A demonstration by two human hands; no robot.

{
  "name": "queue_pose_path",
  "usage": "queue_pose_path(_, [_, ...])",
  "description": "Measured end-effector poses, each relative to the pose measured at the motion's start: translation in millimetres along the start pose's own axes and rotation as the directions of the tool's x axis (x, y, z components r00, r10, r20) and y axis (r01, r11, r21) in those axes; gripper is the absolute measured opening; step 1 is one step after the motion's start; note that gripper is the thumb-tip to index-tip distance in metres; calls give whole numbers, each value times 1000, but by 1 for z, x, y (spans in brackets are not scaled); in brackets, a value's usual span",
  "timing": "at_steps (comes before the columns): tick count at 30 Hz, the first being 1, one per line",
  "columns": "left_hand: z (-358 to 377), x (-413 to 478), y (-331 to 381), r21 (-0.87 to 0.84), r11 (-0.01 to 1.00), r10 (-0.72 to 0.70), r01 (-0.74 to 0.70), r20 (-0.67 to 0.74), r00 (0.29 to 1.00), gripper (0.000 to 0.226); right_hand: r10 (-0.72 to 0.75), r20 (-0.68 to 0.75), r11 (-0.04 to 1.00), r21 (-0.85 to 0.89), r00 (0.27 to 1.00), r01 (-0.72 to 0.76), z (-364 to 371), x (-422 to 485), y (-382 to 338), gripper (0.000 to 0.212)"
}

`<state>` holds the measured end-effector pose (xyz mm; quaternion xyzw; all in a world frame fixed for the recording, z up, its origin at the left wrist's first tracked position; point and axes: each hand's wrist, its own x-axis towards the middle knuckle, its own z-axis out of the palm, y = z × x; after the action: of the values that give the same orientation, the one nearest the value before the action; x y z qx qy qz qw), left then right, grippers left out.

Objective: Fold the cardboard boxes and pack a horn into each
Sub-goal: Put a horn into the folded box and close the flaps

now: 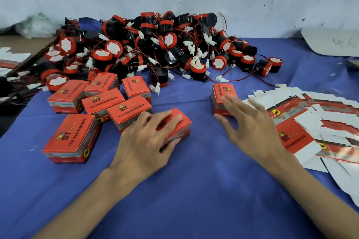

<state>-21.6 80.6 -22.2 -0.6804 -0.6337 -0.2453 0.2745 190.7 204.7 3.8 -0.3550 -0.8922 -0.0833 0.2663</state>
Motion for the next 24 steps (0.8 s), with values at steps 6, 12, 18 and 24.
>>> queue_pose_path(6, [5,5,-13,154,965,-220,214,19,975,44,476,260,818,-483,840,-314,-12,-1,29,39])
queue_pose_path(12, [-5,6,3,-270,957,16,-110,-328,944,28,269,6,873,-423,963,-241,-27,4,13,17])
queue_pose_path(18, [-12,8,21,-656,754,-197,36,-173,965,19,259,-221,911,-268,940,-314,-50,7,16,11])
queue_pose_path(24, [-23,15,15,-931,44,-489,363,297,820,27,52,-598,997,-16,800,-76,-62,7,-4,26])
